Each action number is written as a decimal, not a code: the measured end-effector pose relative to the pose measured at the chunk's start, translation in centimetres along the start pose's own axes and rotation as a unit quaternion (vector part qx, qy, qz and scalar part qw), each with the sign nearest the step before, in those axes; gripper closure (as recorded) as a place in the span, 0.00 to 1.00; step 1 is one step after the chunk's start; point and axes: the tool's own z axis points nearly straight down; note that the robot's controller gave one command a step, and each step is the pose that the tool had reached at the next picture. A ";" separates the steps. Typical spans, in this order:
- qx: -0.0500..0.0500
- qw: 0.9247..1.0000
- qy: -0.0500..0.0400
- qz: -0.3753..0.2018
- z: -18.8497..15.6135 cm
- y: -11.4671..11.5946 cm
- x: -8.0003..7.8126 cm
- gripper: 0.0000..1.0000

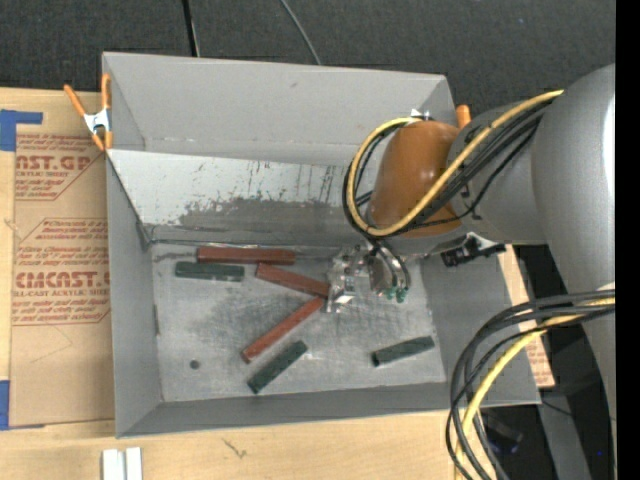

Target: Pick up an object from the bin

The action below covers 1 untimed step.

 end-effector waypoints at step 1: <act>0.000 1.000 -0.002 -0.010 -13.0 5.6 0.5 1.00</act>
Offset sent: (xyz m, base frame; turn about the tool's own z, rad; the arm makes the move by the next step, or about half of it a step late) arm 0.0000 0.0000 0.0000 0.0000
